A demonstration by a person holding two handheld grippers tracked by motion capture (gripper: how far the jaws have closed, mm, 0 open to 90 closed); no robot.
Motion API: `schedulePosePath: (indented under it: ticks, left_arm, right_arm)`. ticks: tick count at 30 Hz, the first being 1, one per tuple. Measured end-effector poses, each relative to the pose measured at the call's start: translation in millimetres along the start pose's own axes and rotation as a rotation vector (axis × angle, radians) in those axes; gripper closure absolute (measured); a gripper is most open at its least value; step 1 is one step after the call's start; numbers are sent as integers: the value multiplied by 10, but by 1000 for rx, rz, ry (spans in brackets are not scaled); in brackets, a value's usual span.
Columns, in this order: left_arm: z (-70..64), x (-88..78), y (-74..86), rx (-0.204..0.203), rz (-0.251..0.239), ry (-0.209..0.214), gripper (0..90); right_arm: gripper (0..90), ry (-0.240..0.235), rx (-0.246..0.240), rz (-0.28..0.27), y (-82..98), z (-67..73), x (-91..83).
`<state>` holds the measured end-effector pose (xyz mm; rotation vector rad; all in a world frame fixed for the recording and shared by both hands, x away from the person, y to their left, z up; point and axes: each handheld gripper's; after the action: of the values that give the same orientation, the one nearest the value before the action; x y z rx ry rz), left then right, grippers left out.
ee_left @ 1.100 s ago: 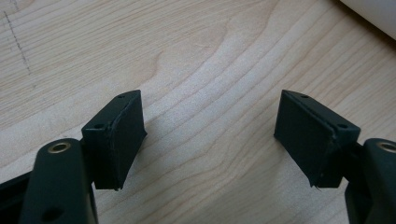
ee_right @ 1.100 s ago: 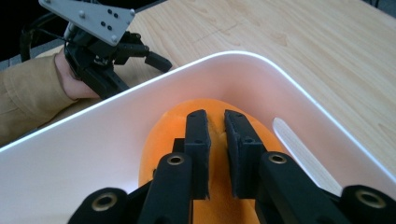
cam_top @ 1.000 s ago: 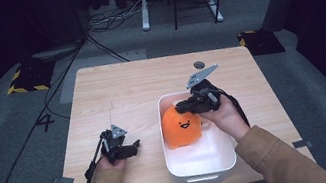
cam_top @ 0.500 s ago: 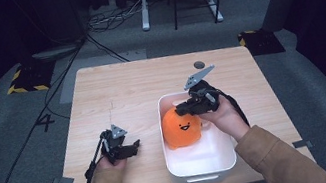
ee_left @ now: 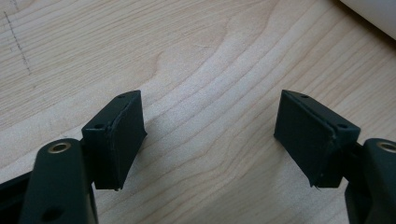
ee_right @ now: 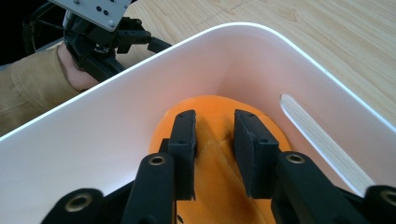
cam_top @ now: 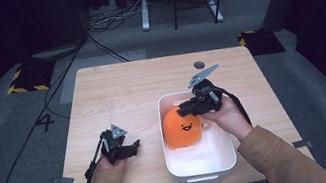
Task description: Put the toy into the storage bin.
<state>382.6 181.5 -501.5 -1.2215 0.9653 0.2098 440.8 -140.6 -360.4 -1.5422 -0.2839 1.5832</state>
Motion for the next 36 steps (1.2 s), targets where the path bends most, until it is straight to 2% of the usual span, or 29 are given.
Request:
schedulePosePath:
  ticks: [2, 5, 8, 9, 11, 14, 23, 36]
  left_arm:
    - [0, 0, -1, 0, 0, 0, 247]
    - [0, 0, 0, 0, 0, 0, 247]
    - [-1, 0, 0, -1, 2, 2, 247]
    - [-1, 1, 0, -1, 1, 3, 247]
    - [-2, 0, -1, -2, 1, 2, 247]
    - [-1, 1, 0, -1, 2, 5, 247]
    - [1, 0, -1, 1, -1, -2, 247]
    - [0, -1, -3, -2, 5, 0, 247]
  right_arm:
    - [675, -11, 26, -6, 12, 11, -7]
    - [649, -9, 22, -3, 29, 9, -23]
    - [620, -10, 25, -26, 32, 19, -22]
    - [617, -11, 12, -27, 39, 9, -24]
    - [606, -8, 30, -19, 41, 24, -35]
    - [597, -5, 25, -31, 48, 12, -51]
    - [587, 0, 15, -91, 50, 27, -149]
    - [577, 33, -8, -179, 53, 84, -489]
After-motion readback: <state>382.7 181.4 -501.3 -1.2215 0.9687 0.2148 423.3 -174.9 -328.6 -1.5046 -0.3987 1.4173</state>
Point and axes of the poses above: each handheld gripper's, and its own axes: x roughly forward along the jaws, y roughly out of its underside, z roughly to its left, and after that the axes turned 3 degrees about -y, right-handed
